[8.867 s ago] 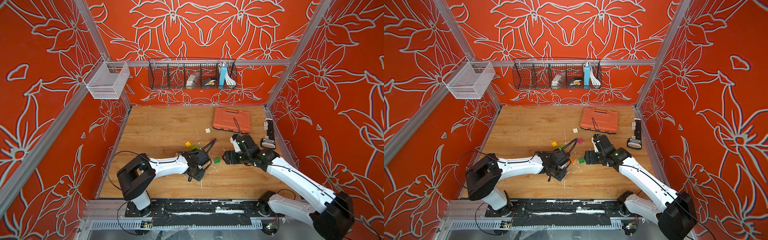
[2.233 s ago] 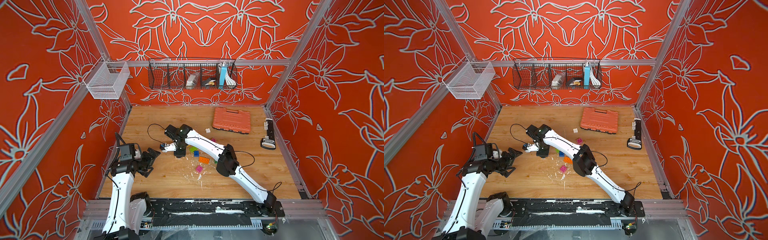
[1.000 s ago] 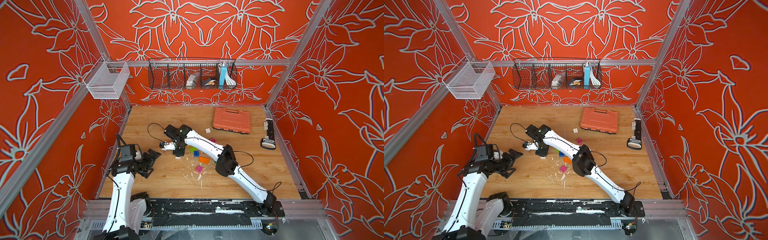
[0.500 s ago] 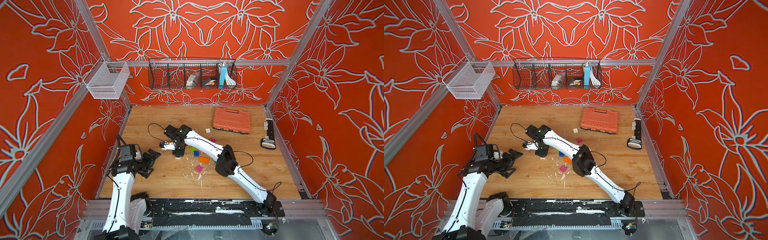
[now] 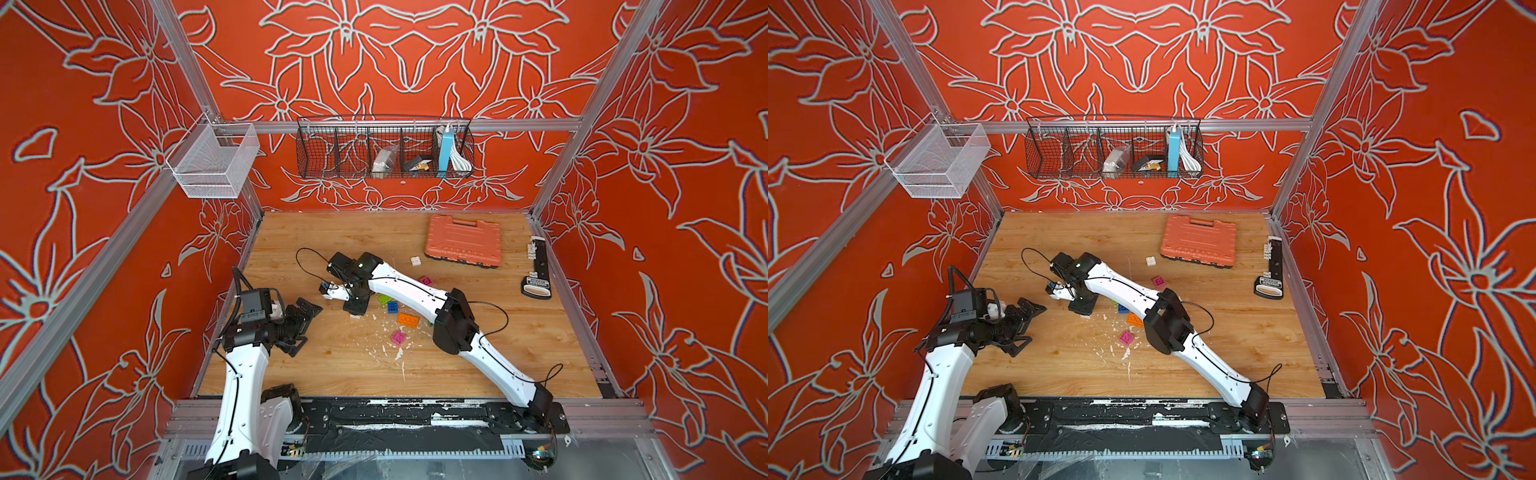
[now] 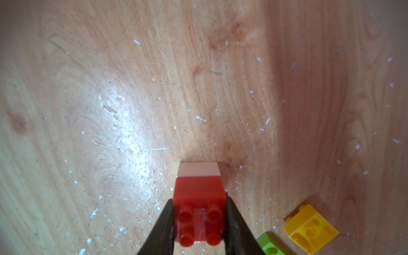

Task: Assemble the letter r with lego
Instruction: Assemble the lego brick with the lego brick, then place the lego brick at the center of the board.

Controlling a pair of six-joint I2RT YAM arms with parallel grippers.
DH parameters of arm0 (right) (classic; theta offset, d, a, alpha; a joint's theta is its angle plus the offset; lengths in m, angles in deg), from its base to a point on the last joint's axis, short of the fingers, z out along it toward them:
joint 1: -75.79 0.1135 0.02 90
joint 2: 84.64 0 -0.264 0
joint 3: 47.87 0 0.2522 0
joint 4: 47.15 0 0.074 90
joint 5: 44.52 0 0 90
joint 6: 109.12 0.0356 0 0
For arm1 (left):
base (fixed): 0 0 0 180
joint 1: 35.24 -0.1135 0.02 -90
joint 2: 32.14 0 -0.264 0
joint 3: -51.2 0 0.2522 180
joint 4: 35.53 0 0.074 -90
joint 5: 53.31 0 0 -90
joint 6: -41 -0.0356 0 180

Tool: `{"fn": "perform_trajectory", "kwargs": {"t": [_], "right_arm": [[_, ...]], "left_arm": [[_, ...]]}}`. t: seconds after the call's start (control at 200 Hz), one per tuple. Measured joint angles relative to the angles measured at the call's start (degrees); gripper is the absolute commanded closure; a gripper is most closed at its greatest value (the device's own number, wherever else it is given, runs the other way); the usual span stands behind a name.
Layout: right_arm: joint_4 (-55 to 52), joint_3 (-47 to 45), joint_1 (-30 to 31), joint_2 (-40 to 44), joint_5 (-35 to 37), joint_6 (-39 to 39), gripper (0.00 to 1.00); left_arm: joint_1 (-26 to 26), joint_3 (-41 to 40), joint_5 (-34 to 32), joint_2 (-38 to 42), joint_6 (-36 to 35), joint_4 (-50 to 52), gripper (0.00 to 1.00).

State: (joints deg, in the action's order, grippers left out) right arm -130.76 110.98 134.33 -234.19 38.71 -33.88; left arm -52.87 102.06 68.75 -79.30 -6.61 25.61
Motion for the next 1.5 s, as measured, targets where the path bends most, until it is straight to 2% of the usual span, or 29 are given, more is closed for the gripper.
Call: {"fn": "perform_trajectory", "kwargs": {"t": [0.225, 0.375, 0.5, 0.595, 0.696, 0.861, 1.031, 1.151, 1.266, 1.496], "right_arm": [[1.0, -0.9, 0.0, 0.8, 0.2, 4.4, 1.00], [1.5, -2.4, -0.6, 2.3, -0.1, 10.6, 1.00], [2.3, -10.6, -1.4, 8.2, 0.2, 17.0, 1.00], [5.1, -20.5, -1.7, 17.5, 2.3, 22.5, 1.00], [10.2, -32.5, -2.4, 30.1, 4.7, 28.3, 1.00], [18.2, -55.0, -5.7, 50.7, 5.5, 36.7, 1.00], [20.5, -72.2, -11.8, 60.8, 6.7, 40.1, 1.00], [20.4, -79.6, -12.6, 65.2, 7.7, 40.3, 1.00], [20.9, -84.4, -11.5, 68.7, 8.3, 40.5, 1.00], [24.6, -90.6, -7.8, 69.5, 9.8, 41.9, 1.00]], "left_arm": [[0.0, 1.5, -0.3, 0.5, -1.1, 1.4, 0.01], [0.0, 3.2, -0.5, 2.0, -2.2, 2.4, 0.01], [0.0, 3.9, -0.7, 3.3, -3.0, 3.2, 0.01], [1.3, 3.9, -0.9, 4.2, -3.1, 3.1, 0.01], [6.1, 3.9, -2.5, 4.7, -2.7, 2.7, 0.01], [19.8, 4.0, -8.1, 3.5, -1.3, 0.3, 0.01], [34.3, 4.0, -13.9, -0.9, -0.3, -4.6, 0.03], [42.5, 4.0, -17.6, -5.1, 0.0, -8.0, 0.04], [46.1, 3.9, -19.2, -8.3, 0.5, -10.4, 0.04], [46.9, 3.5, -20.7, -9.2, 1.3, -12.6, 0.04]]}}
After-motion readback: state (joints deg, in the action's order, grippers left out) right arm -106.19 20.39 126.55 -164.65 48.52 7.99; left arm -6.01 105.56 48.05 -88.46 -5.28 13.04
